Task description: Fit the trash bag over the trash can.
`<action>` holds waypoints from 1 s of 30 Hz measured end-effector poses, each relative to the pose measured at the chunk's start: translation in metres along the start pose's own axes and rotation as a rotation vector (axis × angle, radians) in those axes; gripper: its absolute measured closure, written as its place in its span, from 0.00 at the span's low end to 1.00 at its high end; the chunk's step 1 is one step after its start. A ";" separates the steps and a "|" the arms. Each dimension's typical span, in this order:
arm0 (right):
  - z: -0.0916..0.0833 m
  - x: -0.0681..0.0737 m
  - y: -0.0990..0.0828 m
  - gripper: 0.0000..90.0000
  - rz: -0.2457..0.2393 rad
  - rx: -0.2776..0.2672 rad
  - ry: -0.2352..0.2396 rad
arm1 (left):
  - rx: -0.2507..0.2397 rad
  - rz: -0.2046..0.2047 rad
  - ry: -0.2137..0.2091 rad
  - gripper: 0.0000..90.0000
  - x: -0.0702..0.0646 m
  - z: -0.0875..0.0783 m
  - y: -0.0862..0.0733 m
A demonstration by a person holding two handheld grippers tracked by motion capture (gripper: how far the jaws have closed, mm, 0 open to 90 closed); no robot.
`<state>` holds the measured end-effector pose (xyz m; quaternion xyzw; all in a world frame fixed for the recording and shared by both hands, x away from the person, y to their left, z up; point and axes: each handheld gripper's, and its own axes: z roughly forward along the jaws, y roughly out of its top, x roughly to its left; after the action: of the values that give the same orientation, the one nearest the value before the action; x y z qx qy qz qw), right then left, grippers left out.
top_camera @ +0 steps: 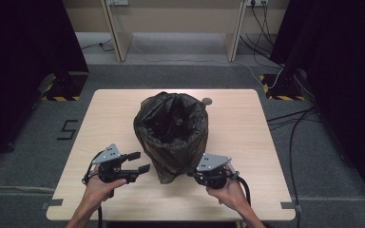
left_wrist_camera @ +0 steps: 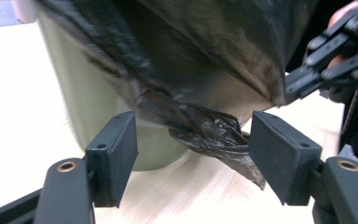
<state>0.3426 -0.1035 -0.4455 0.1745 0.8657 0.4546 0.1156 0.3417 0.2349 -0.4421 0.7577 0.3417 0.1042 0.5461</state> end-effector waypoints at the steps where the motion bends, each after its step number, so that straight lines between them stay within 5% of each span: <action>1: 0.002 -0.002 -0.003 0.96 0.012 0.007 -0.001 | -0.003 -0.003 0.008 0.36 0.002 0.000 0.000; 9: -0.026 -0.011 -0.005 0.54 0.080 -0.038 -0.073 | -0.060 -0.008 0.066 0.34 0.023 -0.013 0.017; 19: -0.087 -0.039 0.029 0.42 0.182 -0.228 -0.256 | -0.095 0.007 0.082 0.33 0.035 -0.019 0.045; 23: -0.086 -0.048 0.052 0.42 0.183 -0.252 -0.299 | -0.089 0.010 0.081 0.32 0.034 -0.018 0.047; 26: -0.069 -0.061 0.079 0.42 0.185 -0.213 -0.320 | -0.092 0.012 0.078 0.32 0.034 -0.019 0.048; 30: -0.051 -0.077 0.088 0.49 0.223 -0.168 -0.337 | -0.100 0.008 0.083 0.32 0.035 -0.024 0.048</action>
<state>0.4126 -0.1263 -0.3408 0.3325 0.7685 0.4996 0.2219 0.3741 0.2670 -0.3973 0.7259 0.3554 0.1546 0.5682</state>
